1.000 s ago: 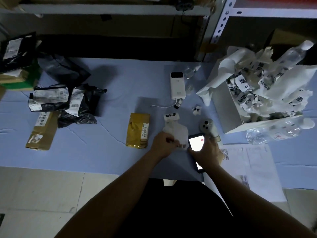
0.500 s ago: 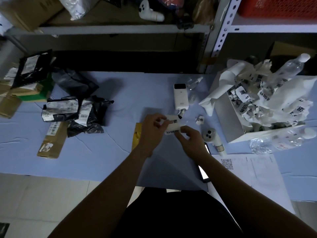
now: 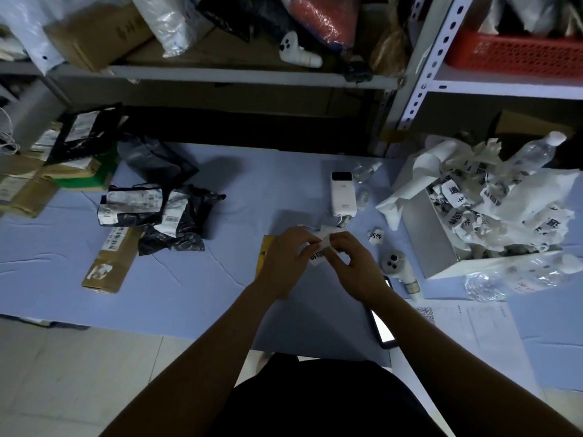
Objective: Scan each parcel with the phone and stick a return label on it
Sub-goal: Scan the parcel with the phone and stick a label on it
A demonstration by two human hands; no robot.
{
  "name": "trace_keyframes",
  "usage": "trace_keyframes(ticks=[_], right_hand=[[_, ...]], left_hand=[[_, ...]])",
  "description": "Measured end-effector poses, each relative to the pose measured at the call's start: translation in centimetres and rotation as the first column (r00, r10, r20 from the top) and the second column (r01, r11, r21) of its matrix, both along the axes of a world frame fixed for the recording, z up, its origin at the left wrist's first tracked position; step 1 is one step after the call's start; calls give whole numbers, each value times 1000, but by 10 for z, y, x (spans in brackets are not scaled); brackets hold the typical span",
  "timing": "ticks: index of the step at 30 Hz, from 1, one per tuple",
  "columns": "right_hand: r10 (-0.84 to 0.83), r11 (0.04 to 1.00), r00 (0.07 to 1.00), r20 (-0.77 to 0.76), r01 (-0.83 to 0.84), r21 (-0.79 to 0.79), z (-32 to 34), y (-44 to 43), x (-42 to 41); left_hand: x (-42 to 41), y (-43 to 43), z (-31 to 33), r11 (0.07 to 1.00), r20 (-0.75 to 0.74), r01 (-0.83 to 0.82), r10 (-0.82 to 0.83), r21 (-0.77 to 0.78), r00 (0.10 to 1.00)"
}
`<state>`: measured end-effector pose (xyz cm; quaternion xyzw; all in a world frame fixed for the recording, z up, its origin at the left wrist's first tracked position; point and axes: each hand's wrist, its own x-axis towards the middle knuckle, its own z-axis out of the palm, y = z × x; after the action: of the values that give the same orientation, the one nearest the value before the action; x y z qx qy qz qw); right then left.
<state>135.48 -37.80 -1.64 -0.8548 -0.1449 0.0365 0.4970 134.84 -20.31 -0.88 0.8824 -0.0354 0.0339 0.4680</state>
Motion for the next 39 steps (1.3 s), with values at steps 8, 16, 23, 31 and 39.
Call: trace_keyframes(ticks=[8, 16, 23, 31, 39], right_hand=[[-24, 996, 999, -22, 22, -88, 1, 9, -10], [-47, 985, 999, 10, 48, -166, -7, 12, -16], [-561, 793, 807, -185, 459, -401, -16, -15, -14], [-139, 782, 809, -571, 444, 438, 58, 50, -2], [-226, 664, 844, -486, 499, 558, 94, 76, 15]], left_hand=[[-10, -1, -9, 990, -75, -111, 104, -87, 992], [-17, 5, -5, 954, -114, -264, 249, -145, 962], [-10, 18, 15, 883, 124, -435, 458, -176, 880], [-8, 26, 34, 920, 336, -392, 369, 1, 866], [-9, 58, 45, 961, 461, -235, 145, 144, 875]])
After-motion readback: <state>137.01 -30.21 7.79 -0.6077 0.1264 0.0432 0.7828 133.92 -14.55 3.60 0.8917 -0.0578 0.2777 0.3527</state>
